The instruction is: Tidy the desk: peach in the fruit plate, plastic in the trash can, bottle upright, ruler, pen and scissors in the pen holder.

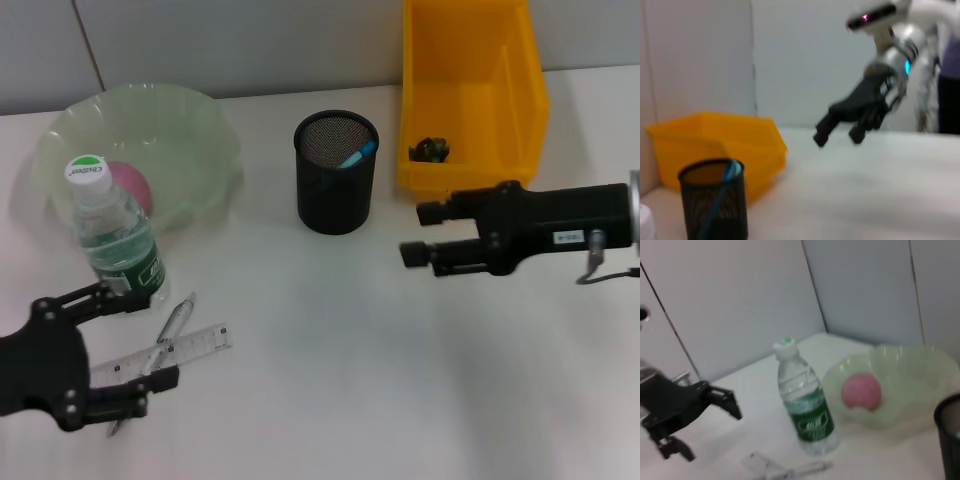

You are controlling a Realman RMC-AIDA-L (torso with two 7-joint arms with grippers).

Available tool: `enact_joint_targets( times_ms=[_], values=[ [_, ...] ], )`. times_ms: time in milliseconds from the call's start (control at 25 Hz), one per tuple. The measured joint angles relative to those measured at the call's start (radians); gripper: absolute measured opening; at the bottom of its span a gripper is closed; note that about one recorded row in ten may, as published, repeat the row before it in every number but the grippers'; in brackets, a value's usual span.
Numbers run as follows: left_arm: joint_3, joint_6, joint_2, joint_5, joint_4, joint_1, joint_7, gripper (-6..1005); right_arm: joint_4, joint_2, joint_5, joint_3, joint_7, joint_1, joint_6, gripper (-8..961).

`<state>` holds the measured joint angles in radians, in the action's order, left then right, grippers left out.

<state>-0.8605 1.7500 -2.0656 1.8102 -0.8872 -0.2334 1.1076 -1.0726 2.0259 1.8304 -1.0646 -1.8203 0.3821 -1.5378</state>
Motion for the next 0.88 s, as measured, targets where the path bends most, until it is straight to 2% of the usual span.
enact_joint_targets(
  times_ms=[80, 200, 280, 400, 480, 720, 880],
  values=[
    [-0.030, -0.033, 0.001, 0.074, -0.057, -0.037, 0.054, 830, -0.011, -0.012, 0.087, 0.018, -0.060, 0.036, -0.064, 667],
    [-0.036, -0.050, 0.002, 0.141, -0.081, -0.081, 0.088, 829, -0.036, -0.011, 0.160, 0.020, -0.087, 0.056, -0.099, 724],
    [-0.037, -0.053, 0.002, 0.186, -0.086, -0.115, 0.096, 829, -0.084, 0.001, 0.242, 0.017, -0.100, 0.068, -0.137, 761],
    [-0.038, -0.058, 0.002, 0.234, -0.086, -0.150, 0.096, 829, -0.111, 0.011, 0.271, 0.012, -0.101, 0.073, -0.166, 808],
    [-0.038, -0.069, 0.001, 0.281, -0.079, -0.181, 0.096, 829, -0.141, 0.027, 0.309, 0.011, -0.078, 0.078, -0.217, 825],
    [-0.051, -0.094, -0.001, 0.309, -0.075, -0.199, 0.091, 829, -0.134, 0.049, 0.321, 0.015, 0.010, 0.069, -0.223, 851],
    [-0.123, -0.147, -0.002, 0.317, -0.079, -0.202, 0.098, 829, -0.070, 0.051, 0.323, 0.012, 0.021, 0.072, -0.200, 851]
  ],
)
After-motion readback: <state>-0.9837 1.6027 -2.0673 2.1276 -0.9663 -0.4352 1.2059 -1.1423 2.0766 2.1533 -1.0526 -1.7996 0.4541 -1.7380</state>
